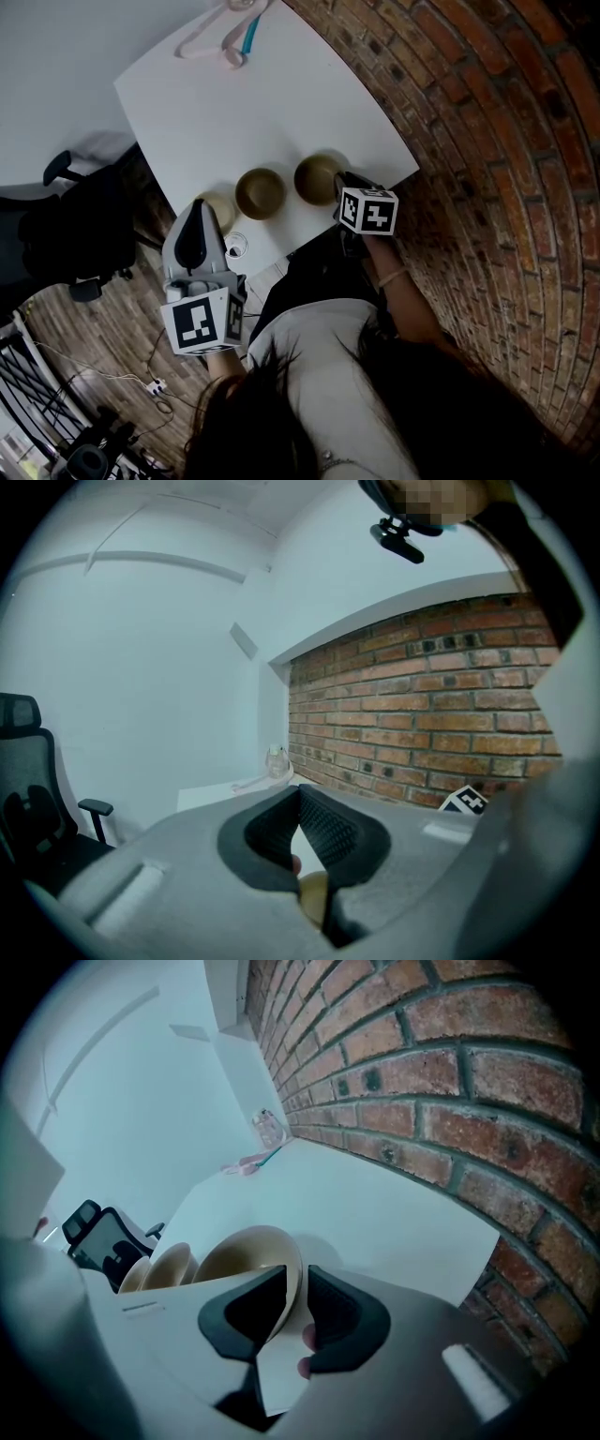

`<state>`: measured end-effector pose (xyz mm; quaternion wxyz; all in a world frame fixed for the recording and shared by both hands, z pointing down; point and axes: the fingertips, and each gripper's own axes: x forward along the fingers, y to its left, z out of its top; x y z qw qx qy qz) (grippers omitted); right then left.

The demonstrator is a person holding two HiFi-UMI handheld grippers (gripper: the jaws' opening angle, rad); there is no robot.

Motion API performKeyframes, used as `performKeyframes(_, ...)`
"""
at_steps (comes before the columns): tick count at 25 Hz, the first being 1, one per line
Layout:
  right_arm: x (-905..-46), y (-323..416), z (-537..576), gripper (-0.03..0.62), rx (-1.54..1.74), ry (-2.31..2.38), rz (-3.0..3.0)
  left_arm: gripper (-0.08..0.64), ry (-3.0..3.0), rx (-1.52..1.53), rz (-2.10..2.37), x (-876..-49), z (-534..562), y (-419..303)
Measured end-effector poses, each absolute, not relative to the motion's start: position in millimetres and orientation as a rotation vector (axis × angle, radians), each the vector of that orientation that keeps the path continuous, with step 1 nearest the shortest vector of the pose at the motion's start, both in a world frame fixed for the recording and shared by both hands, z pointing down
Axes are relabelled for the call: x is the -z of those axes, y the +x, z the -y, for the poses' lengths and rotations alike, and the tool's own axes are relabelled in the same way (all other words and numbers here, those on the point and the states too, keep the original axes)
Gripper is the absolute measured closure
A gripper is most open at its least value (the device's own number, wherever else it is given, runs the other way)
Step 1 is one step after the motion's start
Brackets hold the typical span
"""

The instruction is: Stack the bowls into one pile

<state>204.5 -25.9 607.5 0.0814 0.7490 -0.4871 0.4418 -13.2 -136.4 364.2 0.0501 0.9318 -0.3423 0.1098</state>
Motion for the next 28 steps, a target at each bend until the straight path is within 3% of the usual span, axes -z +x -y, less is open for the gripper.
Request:
performKeyframes(8, -607, 205, 25, 0.565, -1.332, 2.283, 1.412, 0.56, 2.838, -0.334, 1.057, -363, 145, -26)
performKeyframes(28, -573, 213, 21, 0.571, -1.373, 2.399, 1.364, 0.56, 2.788, -0.218, 1.049, -353, 162, -49)
